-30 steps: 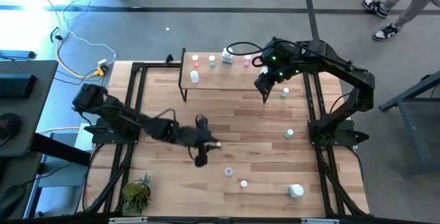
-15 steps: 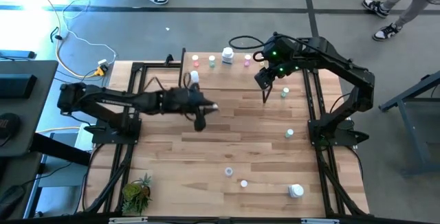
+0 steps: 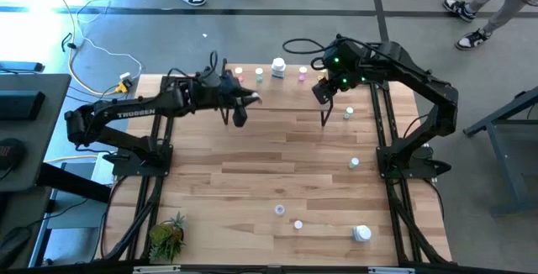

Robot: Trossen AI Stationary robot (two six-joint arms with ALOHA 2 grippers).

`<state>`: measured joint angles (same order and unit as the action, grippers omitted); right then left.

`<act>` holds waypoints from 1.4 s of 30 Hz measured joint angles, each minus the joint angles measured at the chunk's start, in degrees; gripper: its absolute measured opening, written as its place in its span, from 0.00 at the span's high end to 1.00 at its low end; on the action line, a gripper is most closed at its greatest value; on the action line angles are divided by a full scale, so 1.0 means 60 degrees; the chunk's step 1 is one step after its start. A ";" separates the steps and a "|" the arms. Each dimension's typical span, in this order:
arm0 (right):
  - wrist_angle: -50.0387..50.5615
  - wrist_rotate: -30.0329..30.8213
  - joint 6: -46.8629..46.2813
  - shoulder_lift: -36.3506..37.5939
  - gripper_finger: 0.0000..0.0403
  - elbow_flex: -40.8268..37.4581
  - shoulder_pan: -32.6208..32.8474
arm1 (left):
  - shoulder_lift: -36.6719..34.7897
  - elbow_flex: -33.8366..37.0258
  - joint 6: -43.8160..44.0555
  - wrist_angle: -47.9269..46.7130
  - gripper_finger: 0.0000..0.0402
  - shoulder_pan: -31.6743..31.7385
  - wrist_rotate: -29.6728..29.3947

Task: Pick and place medicine bottles onto shelf by color
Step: Put the white pill bottle on the shelf

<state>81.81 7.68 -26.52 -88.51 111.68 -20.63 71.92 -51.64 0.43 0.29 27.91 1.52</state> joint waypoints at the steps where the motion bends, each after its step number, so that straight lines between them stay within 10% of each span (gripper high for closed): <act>1: -0.0009 0.0000 0.0022 0.0000 0.53 0.0000 -0.0104 | 0.0015 -0.0160 -0.0182 -0.0197 0.81 0.0115 0.0000; 42: -0.0544 -0.0025 0.1439 0.0000 0.53 0.0000 -0.2822 | 0.1711 -0.2685 -0.0857 -0.2588 0.81 0.1718 0.0605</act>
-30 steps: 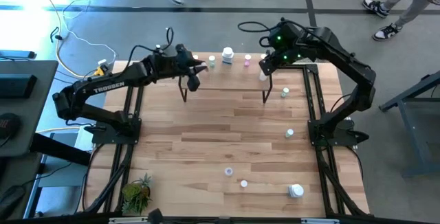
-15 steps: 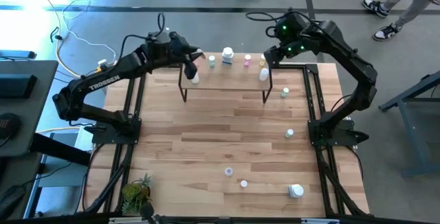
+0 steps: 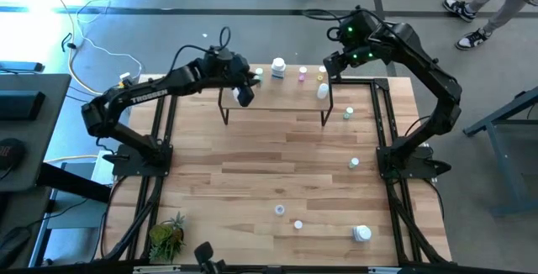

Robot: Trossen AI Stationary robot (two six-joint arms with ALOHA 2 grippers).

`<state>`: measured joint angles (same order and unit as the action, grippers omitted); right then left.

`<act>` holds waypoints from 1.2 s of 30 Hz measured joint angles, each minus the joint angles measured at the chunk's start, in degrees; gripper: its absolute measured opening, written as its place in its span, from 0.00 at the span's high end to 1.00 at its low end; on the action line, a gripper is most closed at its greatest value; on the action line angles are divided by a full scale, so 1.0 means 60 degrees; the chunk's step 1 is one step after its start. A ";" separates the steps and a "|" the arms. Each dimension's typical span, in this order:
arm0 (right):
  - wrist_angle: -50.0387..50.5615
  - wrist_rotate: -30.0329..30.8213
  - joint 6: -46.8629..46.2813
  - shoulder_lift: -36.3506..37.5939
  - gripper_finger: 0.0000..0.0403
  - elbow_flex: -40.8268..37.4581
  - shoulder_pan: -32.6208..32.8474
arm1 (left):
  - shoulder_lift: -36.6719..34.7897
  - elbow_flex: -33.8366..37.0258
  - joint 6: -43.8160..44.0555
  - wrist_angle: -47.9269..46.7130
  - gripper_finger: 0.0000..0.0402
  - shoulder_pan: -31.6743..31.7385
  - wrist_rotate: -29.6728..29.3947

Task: Pick and place medicine bottles onto shelf by color
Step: Put the white pill bottle on the shelf

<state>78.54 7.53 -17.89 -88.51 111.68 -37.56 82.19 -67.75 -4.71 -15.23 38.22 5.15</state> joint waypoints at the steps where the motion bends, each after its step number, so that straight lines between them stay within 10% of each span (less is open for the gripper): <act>1: 0.0000 0.0000 0.0000 0.0000 0.53 0.0000 0.0000 | 0.0102 0.0000 0.0000 0.0001 0.81 0.0000 -0.0004; 36: 0.0007 -0.0328 0.0069 -0.0001 0.53 0.0000 0.0007 | 0.1086 0.0024 -0.0255 -0.0140 0.73 -0.0062 -0.0145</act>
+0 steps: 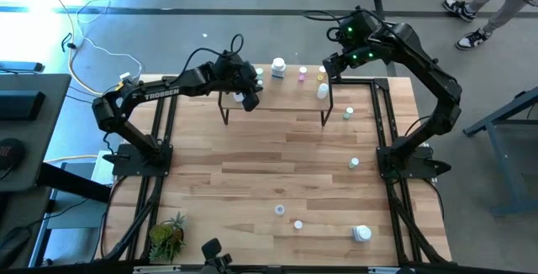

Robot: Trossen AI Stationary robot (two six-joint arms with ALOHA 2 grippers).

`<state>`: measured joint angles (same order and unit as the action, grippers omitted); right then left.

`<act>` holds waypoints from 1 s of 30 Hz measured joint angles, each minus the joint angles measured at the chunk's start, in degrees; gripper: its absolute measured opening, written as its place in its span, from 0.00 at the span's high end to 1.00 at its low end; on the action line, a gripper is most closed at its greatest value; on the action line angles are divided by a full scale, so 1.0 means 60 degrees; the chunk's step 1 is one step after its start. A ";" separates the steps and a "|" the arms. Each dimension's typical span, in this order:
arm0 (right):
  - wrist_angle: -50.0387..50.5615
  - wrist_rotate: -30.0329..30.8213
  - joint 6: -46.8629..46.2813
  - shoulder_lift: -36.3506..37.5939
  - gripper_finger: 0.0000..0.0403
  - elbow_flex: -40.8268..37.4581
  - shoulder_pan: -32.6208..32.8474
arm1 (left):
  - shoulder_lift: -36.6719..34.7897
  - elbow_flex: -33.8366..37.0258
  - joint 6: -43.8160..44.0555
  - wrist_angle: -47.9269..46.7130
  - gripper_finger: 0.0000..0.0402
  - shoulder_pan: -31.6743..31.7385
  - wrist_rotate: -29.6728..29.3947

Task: Pick and place medicine bottles onto shelf by color
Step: Put the white pill bottle on the shelf, then put the orange pill bottle on the shelf

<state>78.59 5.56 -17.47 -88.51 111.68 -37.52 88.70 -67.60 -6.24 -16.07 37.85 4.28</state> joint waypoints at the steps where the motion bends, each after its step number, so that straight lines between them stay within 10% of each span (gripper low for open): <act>1: 0.0000 0.0000 0.0000 -0.0003 0.53 0.0000 0.0000 | -0.0010 -0.0010 0.0000 0.0050 0.72 0.0000 0.0001; 30: 0.0005 0.0004 -0.0047 -0.0003 0.53 0.0000 0.0000 | -0.0884 -0.0017 -0.0168 -0.0481 0.43 -0.0004 -0.0373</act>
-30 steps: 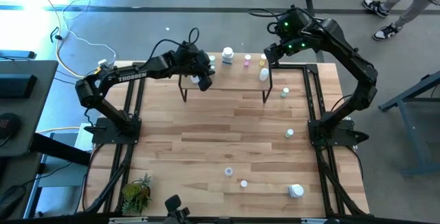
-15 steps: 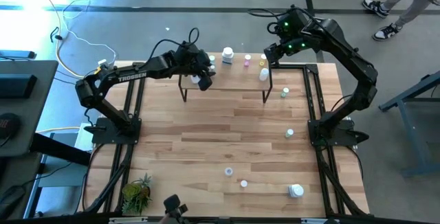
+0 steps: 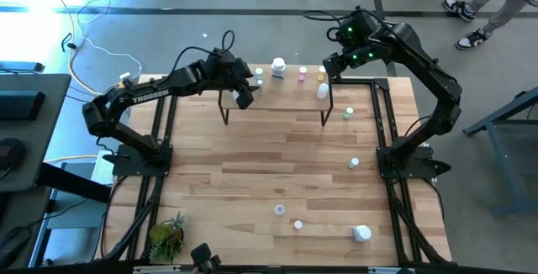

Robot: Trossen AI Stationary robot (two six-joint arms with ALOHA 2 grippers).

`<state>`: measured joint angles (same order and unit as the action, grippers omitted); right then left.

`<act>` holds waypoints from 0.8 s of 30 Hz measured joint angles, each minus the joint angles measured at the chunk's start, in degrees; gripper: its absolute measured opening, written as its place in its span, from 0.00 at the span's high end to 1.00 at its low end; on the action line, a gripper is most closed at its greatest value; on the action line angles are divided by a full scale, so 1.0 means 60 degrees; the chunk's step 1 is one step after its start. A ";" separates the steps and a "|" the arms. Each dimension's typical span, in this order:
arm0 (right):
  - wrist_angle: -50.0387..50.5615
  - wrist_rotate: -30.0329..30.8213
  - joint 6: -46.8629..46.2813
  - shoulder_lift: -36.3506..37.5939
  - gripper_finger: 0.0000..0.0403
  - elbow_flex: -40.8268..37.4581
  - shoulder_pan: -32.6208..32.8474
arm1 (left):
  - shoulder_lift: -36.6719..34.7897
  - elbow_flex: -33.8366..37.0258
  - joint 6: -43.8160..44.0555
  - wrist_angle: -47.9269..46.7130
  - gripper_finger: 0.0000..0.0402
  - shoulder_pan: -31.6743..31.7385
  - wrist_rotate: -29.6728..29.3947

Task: Pick and place medicine bottles onto shelf by color
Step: Put the orange pill bottle on the shelf

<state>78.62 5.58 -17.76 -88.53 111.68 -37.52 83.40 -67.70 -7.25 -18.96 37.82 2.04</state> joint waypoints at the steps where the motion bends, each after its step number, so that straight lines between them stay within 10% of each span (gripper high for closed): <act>1: 0.0002 0.0000 0.0000 0.0000 0.53 0.0000 0.0000 | -0.0101 0.0000 0.0002 -0.0101 0.43 0.0000 0.0008; 15: 0.0215 -0.0430 -0.0025 0.0000 0.53 0.0000 0.0746 | -0.1944 -0.0004 -0.0149 -0.2230 0.43 -0.0637 0.0242; 24: 0.0934 0.0039 -0.0793 -0.0004 0.53 0.0000 0.2347 | -0.3040 0.0951 0.0335 -0.2433 0.43 -0.1097 0.2492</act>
<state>84.22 5.82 -22.51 -88.55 111.68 -23.44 65.16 -61.99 -5.24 -33.56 31.24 16.99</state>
